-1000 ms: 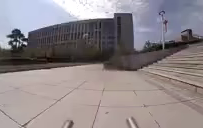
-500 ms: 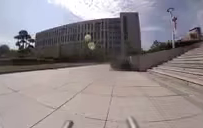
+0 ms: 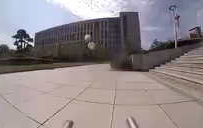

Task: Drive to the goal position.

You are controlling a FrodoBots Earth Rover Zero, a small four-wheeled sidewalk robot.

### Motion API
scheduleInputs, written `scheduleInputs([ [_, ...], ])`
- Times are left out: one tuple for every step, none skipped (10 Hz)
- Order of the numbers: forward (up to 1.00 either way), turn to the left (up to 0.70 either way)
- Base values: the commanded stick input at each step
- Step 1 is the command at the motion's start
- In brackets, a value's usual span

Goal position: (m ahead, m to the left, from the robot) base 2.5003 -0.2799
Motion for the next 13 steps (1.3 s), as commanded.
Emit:
scheduleInputs([
  [0.7,0.0],
  [0.7,0.0],
  [0.7,0.0],
  [0.7,0.0],
  [0.7,0.0],
  [0.7,0.0],
  [0.7,0.0],
  [0.7,0.02],
  [0.7,0.22],
  [0.7,0.35],
  [0.7,0.35],
  [0.7,0.29],
  [0.7,0.11],
])
